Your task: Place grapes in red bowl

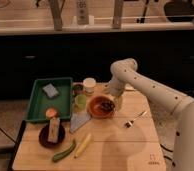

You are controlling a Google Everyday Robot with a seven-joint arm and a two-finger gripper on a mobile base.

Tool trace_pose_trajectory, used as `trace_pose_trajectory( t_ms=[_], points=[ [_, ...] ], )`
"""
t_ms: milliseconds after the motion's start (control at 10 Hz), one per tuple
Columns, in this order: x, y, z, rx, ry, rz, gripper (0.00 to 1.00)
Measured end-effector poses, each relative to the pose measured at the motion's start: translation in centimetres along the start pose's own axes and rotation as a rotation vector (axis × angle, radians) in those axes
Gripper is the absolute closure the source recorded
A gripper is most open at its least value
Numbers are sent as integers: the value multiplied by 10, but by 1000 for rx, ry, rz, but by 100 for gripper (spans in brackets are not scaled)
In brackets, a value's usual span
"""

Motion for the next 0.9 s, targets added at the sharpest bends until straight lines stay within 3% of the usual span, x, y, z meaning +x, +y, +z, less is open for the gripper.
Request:
trace_pose_trajectory(
  t_ms=[900],
  points=[
    [-4, -3, 0, 2, 7, -18, 20]
  ],
)
